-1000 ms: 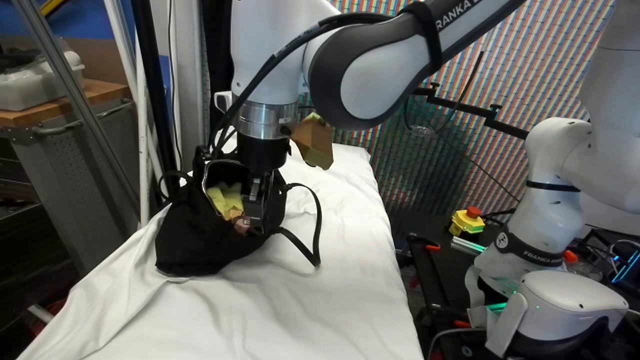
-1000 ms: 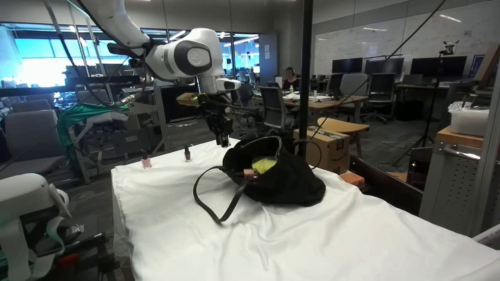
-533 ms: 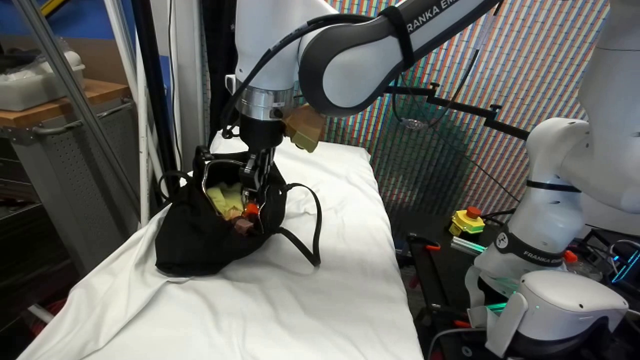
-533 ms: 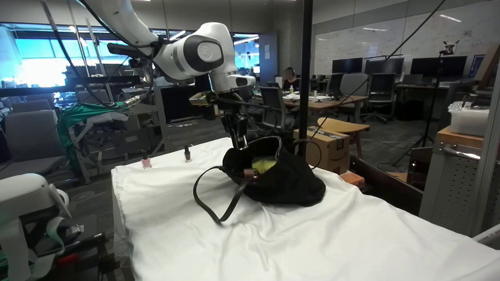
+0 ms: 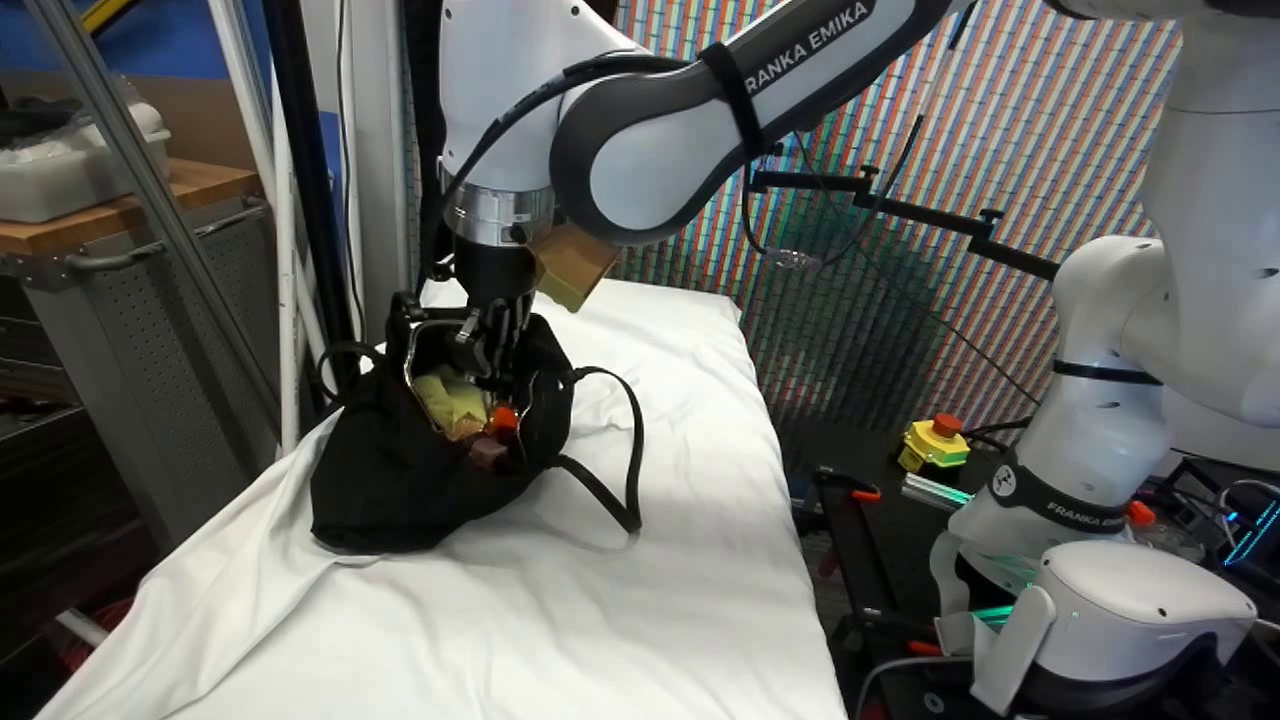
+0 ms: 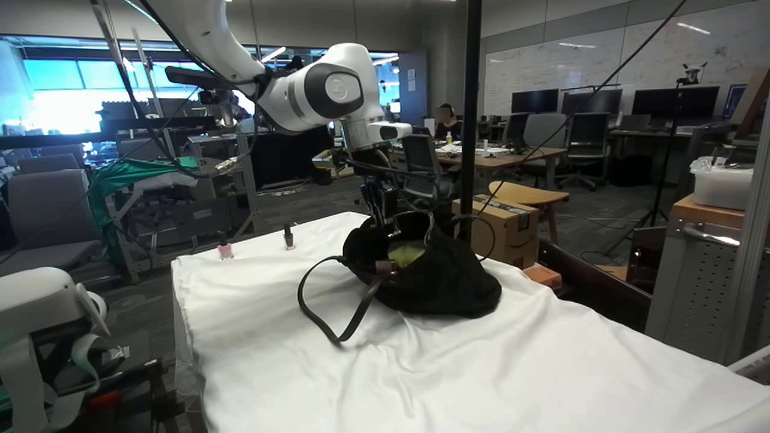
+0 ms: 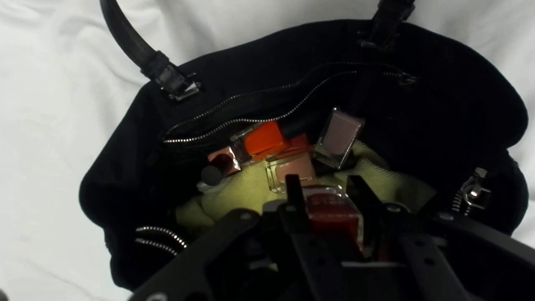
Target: Pick up the nail polish and put them in the bag
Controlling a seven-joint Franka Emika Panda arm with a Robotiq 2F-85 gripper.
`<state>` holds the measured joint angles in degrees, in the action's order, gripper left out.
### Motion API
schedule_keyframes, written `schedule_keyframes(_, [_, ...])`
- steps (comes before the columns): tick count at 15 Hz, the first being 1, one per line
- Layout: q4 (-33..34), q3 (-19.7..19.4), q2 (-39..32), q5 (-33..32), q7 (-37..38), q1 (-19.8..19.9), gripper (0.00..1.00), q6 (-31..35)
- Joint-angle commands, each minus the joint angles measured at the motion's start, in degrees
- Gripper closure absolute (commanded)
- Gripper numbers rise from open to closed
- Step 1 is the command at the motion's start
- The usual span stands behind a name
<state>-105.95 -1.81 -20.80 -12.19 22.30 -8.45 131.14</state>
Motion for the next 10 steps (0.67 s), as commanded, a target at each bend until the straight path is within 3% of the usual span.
schedule_keyframes(1, [4.0, -0.6, -3.2, -0.4, 1.8, -0.4, 0.58, -0.5])
schedule_keyframes(2, [4.4, -0.6, -3.6, -0.2, 1.8, -0.4, 0.34, -0.6])
schedule_keyframes(4, [4.5, -0.7, -4.2, -0.3, 2.0, -0.6, 0.30, -0.5])
schedule_keyframes(8, [3.0, -0.7, -3.5, -0.5, 2.1, -0.9, 0.05, -0.2])
schedule_keyframes(10, [1.8, -0.4, -2.3, -0.5, 1.4, -1.2, 0.00, -1.2])
